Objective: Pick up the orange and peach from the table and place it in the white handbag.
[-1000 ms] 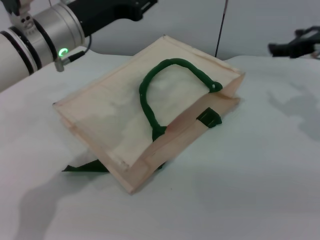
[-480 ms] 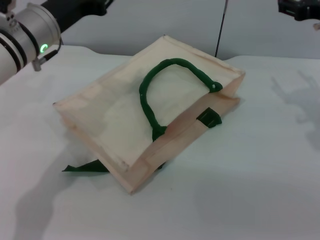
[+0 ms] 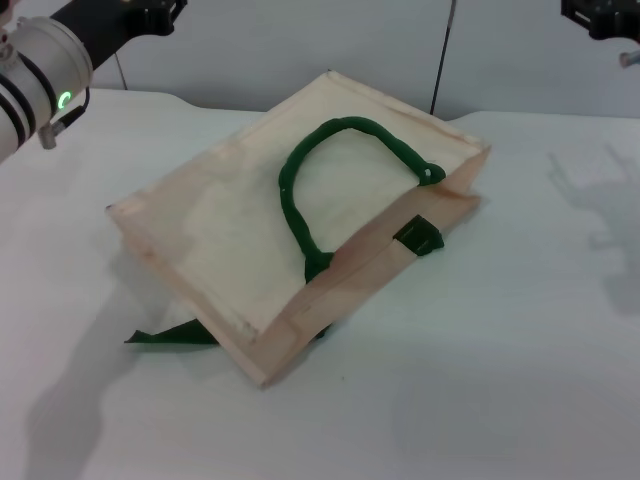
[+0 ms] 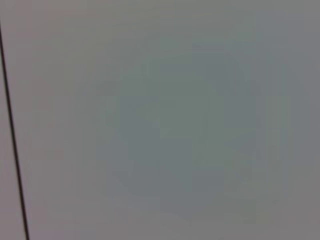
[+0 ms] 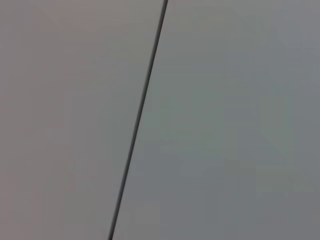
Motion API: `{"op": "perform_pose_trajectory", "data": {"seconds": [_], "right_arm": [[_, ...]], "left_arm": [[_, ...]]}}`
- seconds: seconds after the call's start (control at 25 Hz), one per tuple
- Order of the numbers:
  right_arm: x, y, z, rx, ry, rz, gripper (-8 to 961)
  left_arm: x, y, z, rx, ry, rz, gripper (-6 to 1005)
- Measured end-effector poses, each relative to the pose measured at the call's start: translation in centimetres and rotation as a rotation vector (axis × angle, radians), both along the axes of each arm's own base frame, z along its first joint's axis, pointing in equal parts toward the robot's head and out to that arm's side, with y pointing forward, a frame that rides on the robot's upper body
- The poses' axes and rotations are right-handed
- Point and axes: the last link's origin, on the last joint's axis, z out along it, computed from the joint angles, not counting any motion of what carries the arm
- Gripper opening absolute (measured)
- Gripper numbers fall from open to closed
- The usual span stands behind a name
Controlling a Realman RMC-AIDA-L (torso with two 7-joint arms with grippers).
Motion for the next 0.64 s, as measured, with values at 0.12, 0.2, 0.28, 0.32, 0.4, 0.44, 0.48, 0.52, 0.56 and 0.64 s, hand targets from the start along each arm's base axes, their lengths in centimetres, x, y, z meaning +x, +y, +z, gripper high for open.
{"op": "perform_pose_trajectory", "data": {"seconds": [0.12, 0.2, 0.28, 0.32, 0.4, 0.44, 0.48, 0.52, 0.56, 0.64], "right_arm": [[0.14, -0.05, -0.11, 0.008, -0.001, -0.001, 836], [0.24, -0.05, -0.13, 0.009, 0.0, -0.004, 836], [0.29, -0.06, -0.18, 0.008, 0.0, -0.005, 836], [0.34, -0.08, -0.23, 0.006, -0.001, -0.006, 836], [0.45, -0.11, -0.4, 0.001, -0.003, -0.009, 836], [0.49, -0.12, -0.45, 0.0, -0.004, -0.01, 836], [0.5, -0.12, -0.48, -0.001, -0.004, -0.01, 836], [0.51, -0.12, -0.48, -0.001, -0.004, -0.011, 836], [0.52, -0.11, -0.49, -0.001, -0.004, -0.011, 836], [0.58, -0.11, -0.52, -0.002, -0.005, -0.013, 836]], "left_arm": [[-0.19, -0.01, -0.05, 0.002, 0.003, 0.01, 431], [-0.23, -0.02, -0.13, 0.001, 0.004, 0.012, 431], [-0.28, -0.02, -0.14, 0.002, 0.007, 0.015, 431], [-0.31, -0.02, -0.16, 0.002, 0.009, 0.016, 431], [-0.36, -0.03, -0.23, 0.0, 0.013, 0.017, 431], [-0.38, -0.04, -0.27, -0.001, 0.014, 0.018, 431], [-0.39, -0.04, -0.28, -0.002, 0.015, 0.018, 431], [-0.4, -0.04, -0.3, -0.002, 0.015, 0.018, 431], [-0.41, -0.04, -0.31, -0.002, 0.016, 0.018, 431], [-0.51, -0.06, -0.37, -0.004, 0.016, 0.021, 431]]}}
